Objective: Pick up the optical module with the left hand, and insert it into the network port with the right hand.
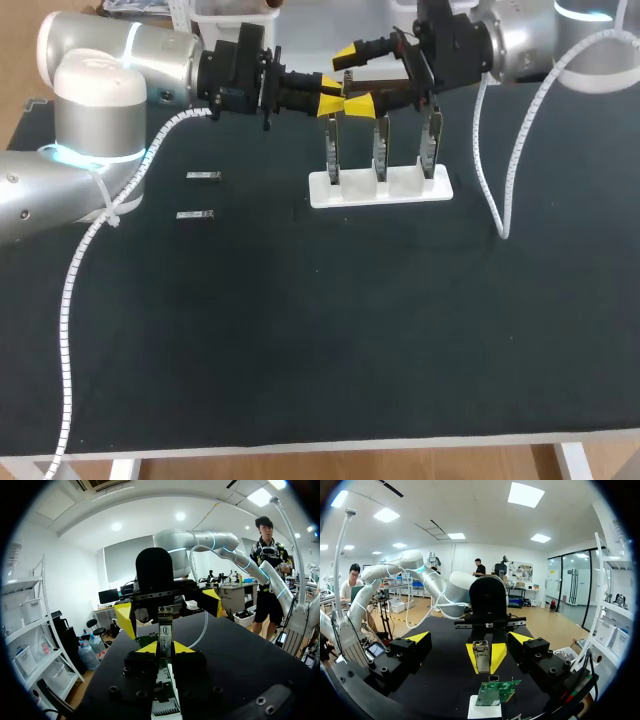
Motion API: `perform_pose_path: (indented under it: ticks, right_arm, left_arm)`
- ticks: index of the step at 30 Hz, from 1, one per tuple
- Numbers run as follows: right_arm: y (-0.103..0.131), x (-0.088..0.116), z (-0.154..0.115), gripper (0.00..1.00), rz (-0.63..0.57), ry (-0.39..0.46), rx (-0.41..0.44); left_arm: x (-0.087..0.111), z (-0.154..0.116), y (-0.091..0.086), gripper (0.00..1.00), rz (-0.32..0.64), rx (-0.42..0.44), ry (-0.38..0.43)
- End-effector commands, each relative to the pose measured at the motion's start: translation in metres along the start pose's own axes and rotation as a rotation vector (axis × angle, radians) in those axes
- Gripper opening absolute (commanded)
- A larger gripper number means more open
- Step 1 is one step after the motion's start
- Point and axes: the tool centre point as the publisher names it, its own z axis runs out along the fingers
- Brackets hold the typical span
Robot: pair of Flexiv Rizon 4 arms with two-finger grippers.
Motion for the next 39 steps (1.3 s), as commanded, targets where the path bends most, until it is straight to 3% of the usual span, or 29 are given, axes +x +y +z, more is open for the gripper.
perform_pose_path:
  ticks: [1,12,14,15,18,20,26,27,28,39]
  right_arm:
    - [-0.0015,0.0003,-0.0001,1.0,0.0,-0.001,-0.003]
    - [-0.0015,0.0003,-0.0001,0.97,0.0,-0.001,-0.003]
    - [-0.0015,0.0003,-0.0001,0.47,0.0,-0.001,-0.003]
    - [-0.0015,0.0003,-0.0001,0.41,0.0,-0.001,-0.003]
    - [-0.0015,0.0003,-0.0001,0.36,0.0,-0.001,-0.003]
    - [-0.0015,0.0003,-0.0001,0.25,0.0,-0.001,-0.003]
    - [-0.0015,0.0003,-0.0001,0.17,0.0,-0.001,-0.003]
    - [-0.0015,0.0003,-0.0001,0.13,0.0,-0.001,-0.003]
    - [-0.0015,0.0003,-0.0001,0.01,0.0,-0.001,-0.003]
    - [-0.0015,0.0003,-0.0001,0.0,0.0,-0.001,-0.003]
  left_arm:
    - [0.0003,0.0006,0.0025,0.0,0.0,0.005,0.001]
    - [0.0003,0.0006,0.0025,0.0,0.0,0.005,0.001]
    - [0.0003,0.0006,0.0025,0.0,0.0,0.005,0.001]
    - [0.0003,0.0006,0.0025,0.0,0.0,0.005,0.001]
    - [0.0003,0.0006,0.0025,0.0,0.0,0.005,0.001]
    - [0.0003,0.0006,0.0025,0.0,0.0,0.005,0.001]
    - [0.0003,0.0006,0.0025,0.0,0.0,0.005,0.001]
    - [0.0003,0.0006,0.0025,0.0,0.0,0.005,0.001]
    - [0.0003,0.0006,0.0025,0.0,0.0,0.005,0.001]
    - [0.0003,0.0006,0.0025,0.0,0.0,0.005,0.001]
